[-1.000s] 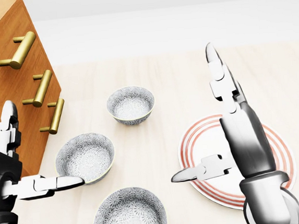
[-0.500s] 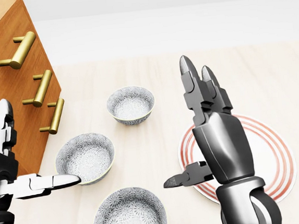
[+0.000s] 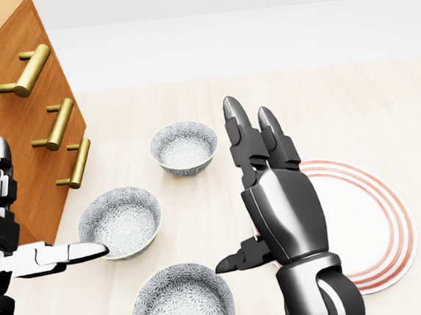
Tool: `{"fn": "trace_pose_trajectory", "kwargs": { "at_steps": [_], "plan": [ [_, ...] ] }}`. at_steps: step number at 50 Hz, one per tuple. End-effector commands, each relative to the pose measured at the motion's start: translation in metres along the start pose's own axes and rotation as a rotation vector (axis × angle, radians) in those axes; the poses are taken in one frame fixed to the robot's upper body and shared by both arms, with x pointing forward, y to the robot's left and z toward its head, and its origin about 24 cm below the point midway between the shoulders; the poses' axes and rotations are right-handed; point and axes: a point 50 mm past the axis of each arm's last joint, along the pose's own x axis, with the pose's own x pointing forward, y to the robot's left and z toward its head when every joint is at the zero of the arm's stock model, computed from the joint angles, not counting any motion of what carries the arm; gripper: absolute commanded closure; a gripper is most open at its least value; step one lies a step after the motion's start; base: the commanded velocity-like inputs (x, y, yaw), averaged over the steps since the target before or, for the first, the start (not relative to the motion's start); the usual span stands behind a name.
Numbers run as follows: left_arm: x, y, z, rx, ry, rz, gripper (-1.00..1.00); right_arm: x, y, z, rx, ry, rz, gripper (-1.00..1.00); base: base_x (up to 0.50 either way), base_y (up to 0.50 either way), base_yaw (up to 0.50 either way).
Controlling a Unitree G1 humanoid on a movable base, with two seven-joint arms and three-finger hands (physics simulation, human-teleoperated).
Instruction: Put the bowl at the front on the plate.
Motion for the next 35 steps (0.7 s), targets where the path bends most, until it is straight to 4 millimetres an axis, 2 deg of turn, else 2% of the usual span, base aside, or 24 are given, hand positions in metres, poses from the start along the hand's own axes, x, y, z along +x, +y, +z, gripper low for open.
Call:
{"fn": "trace_pose_trajectory", "kwargs": {
  "at_steps": [1,15,35],
  "plan": [
    [0.001,0.003,0.0,0.0,0.0,0.007,-1.0,0.002,0.017,0.0,0.014,0.013,0.036,-1.0,0.0,0.0,0.0],
    [0.002,0.004,-0.003,-0.001,0.012,0.011,-1.0,0.009,0.028,-0.008,0.06,0.044,0.091,-1.0,0.0,0.0,0.0],
    [0.002,0.004,-0.006,-0.004,0.024,0.012,-1.0,0.005,0.045,-0.016,0.063,0.082,0.153,-1.0,0.0,0.0,0.0]
  ]
}}
